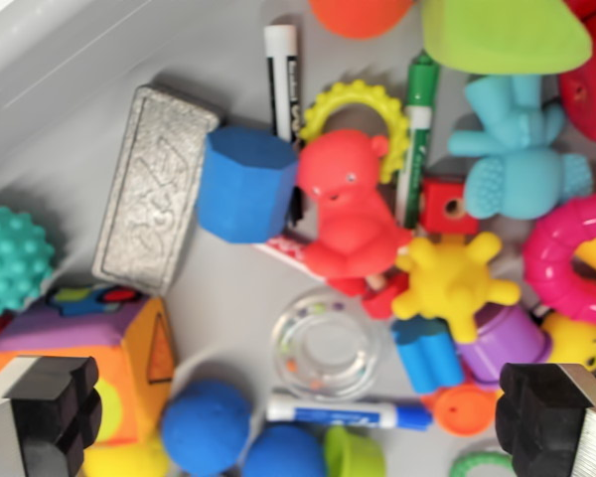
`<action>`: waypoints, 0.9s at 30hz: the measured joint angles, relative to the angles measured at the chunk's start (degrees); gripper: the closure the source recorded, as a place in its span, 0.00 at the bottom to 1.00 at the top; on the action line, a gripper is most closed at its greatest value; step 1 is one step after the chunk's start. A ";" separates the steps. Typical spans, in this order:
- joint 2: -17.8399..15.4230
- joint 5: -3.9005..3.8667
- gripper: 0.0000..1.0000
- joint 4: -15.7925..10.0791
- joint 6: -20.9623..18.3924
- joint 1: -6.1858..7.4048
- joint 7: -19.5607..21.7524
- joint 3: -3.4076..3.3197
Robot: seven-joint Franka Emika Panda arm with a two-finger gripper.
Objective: Pick an object from the bin
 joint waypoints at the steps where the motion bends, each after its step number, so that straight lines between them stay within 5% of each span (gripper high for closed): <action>1: 0.32 0.00 0.00 0.00 0.30 0.27 1.04 0.00; 27: 10.44 -0.02 0.00 2.98 7.26 7.30 28.94 -0.42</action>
